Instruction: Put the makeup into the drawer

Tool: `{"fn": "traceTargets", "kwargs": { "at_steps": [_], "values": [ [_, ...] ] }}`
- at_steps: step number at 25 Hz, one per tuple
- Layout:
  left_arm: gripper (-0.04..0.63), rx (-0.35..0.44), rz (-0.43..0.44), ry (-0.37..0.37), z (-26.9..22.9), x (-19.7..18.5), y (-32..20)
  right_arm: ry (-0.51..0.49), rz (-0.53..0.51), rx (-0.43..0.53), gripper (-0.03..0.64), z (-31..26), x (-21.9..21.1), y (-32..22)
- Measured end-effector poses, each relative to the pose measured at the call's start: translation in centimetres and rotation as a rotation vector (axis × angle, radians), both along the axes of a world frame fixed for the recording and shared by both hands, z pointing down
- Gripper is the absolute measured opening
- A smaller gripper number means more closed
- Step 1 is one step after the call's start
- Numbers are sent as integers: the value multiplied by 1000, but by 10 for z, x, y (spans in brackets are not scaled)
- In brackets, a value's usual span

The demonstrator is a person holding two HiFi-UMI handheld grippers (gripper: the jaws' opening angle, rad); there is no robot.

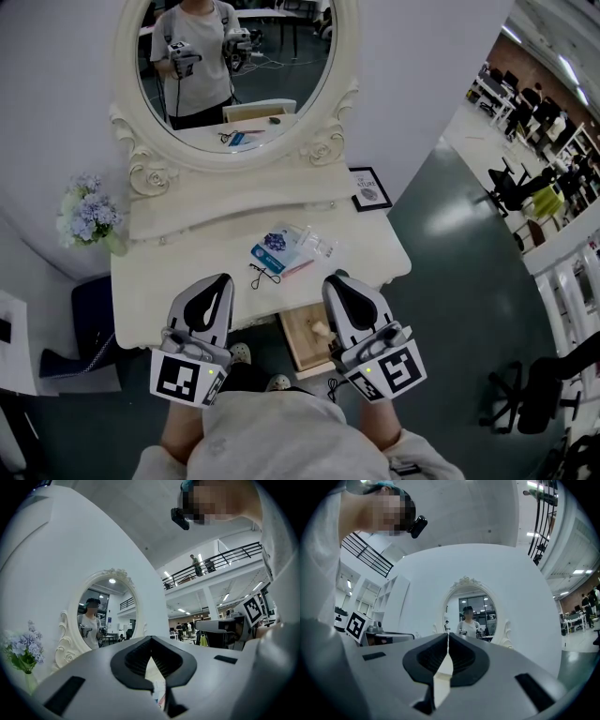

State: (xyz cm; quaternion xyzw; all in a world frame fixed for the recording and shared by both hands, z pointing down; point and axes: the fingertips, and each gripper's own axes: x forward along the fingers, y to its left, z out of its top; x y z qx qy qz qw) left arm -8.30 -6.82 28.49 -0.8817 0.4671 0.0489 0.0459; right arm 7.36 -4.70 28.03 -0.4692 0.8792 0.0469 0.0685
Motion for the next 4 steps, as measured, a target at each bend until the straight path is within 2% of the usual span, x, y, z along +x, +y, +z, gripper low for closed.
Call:
{"fn": "traceTargets", "kwargs": {
  "at_steps": [4],
  "values": [
    [14, 4, -3, 2, 0, 0, 5, 1, -3, 6, 24, 0, 0, 4]
  ]
}}
